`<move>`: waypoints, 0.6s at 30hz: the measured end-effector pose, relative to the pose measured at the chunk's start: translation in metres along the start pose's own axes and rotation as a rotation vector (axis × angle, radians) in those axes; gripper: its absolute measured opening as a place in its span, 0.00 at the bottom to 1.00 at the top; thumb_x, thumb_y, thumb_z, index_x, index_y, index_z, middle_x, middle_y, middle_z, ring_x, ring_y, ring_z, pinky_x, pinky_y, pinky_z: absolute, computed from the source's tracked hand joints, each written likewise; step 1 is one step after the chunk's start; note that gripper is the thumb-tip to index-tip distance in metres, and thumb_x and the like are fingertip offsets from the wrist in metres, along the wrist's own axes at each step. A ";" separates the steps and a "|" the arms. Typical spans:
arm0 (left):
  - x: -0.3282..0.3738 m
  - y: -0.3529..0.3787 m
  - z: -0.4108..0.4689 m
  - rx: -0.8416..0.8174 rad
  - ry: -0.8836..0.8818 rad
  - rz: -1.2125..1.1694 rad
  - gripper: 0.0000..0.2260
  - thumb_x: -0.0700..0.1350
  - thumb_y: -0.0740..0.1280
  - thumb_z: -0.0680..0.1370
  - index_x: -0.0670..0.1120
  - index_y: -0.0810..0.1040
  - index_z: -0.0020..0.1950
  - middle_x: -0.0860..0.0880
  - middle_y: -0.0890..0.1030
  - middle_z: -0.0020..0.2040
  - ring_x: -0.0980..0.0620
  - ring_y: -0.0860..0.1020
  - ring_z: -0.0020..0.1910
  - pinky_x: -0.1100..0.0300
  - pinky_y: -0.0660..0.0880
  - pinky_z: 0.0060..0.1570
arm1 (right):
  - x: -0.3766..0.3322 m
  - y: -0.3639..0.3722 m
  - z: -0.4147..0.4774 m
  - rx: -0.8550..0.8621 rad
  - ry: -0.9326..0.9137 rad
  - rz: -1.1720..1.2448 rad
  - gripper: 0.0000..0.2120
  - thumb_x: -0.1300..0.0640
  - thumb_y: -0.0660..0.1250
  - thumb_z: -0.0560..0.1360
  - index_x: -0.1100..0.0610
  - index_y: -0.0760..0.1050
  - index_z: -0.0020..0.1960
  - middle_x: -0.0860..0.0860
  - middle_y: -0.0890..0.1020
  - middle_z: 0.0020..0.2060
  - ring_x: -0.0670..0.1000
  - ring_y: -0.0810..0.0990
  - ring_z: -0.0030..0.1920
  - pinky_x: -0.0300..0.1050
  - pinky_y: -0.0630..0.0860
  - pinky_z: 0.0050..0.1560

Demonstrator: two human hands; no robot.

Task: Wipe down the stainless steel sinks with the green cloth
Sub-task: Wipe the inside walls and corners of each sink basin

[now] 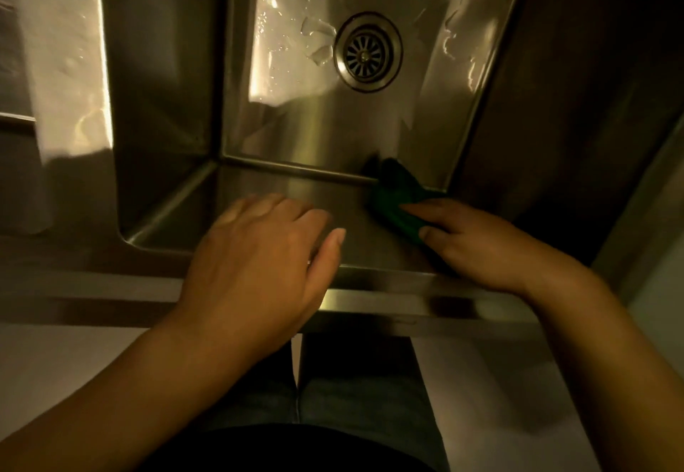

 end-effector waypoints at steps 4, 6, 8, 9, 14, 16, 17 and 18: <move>0.026 0.023 0.013 -0.139 0.023 0.150 0.28 0.64 0.39 0.83 0.57 0.77 0.61 0.54 0.81 0.56 0.51 0.78 0.56 0.49 0.73 0.60 | -0.030 0.002 -0.009 0.012 -0.085 -0.074 0.23 0.52 0.57 0.84 0.42 0.64 0.78 0.46 0.64 0.78 0.52 0.67 0.75 0.47 0.64 0.74; 0.035 0.032 0.017 -0.171 0.049 0.208 0.31 0.68 0.37 0.81 0.58 0.76 0.60 0.54 0.80 0.56 0.50 0.78 0.55 0.49 0.73 0.57 | -0.036 0.002 -0.008 0.021 -0.106 -0.128 0.23 0.52 0.56 0.84 0.42 0.64 0.78 0.46 0.63 0.79 0.53 0.66 0.75 0.51 0.65 0.74; 0.038 0.038 0.018 -0.158 0.048 0.245 0.35 0.71 0.35 0.80 0.58 0.77 0.60 0.54 0.81 0.56 0.50 0.78 0.55 0.50 0.73 0.55 | -0.037 0.002 -0.004 0.011 -0.117 -0.118 0.23 0.52 0.56 0.84 0.42 0.64 0.78 0.47 0.63 0.79 0.52 0.66 0.75 0.48 0.65 0.74; 0.038 0.040 0.018 -0.153 0.045 0.260 0.36 0.72 0.34 0.79 0.58 0.77 0.61 0.54 0.81 0.56 0.50 0.79 0.55 0.50 0.73 0.55 | -0.037 0.003 -0.001 0.006 -0.125 -0.102 0.23 0.52 0.56 0.84 0.42 0.64 0.78 0.46 0.63 0.79 0.51 0.66 0.76 0.46 0.64 0.74; 0.037 0.045 0.018 -0.128 0.042 0.242 0.39 0.75 0.32 0.75 0.59 0.77 0.60 0.55 0.81 0.53 0.53 0.79 0.53 0.53 0.72 0.48 | -0.032 0.015 0.035 -0.052 -0.126 -0.022 0.23 0.52 0.55 0.84 0.43 0.63 0.79 0.48 0.62 0.79 0.51 0.63 0.77 0.46 0.60 0.75; 0.037 0.045 0.019 -0.138 0.040 0.243 0.40 0.76 0.32 0.74 0.59 0.77 0.58 0.56 0.80 0.52 0.54 0.78 0.52 0.55 0.70 0.45 | -0.023 0.019 0.052 -0.091 -0.086 0.010 0.23 0.51 0.55 0.85 0.42 0.62 0.79 0.48 0.61 0.80 0.52 0.61 0.78 0.47 0.59 0.75; 0.037 0.046 0.020 -0.148 0.037 0.247 0.40 0.77 0.32 0.74 0.59 0.77 0.59 0.57 0.80 0.52 0.54 0.78 0.52 0.55 0.70 0.44 | -0.017 0.019 0.059 -0.107 -0.063 0.019 0.23 0.51 0.55 0.85 0.41 0.61 0.79 0.48 0.61 0.80 0.53 0.61 0.78 0.48 0.59 0.76; 0.037 0.046 0.021 -0.156 0.036 0.247 0.41 0.77 0.32 0.73 0.59 0.77 0.60 0.57 0.80 0.53 0.54 0.78 0.52 0.55 0.70 0.44 | -0.010 0.019 0.065 -0.119 -0.039 0.023 0.23 0.51 0.55 0.85 0.41 0.61 0.79 0.49 0.60 0.80 0.53 0.61 0.78 0.48 0.59 0.76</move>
Point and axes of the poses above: each hand's wrist, its own z-axis towards the middle knuckle, its own y-axis out of the palm, x = y × z, the point moved 7 cm from there along z, towards the middle knuckle
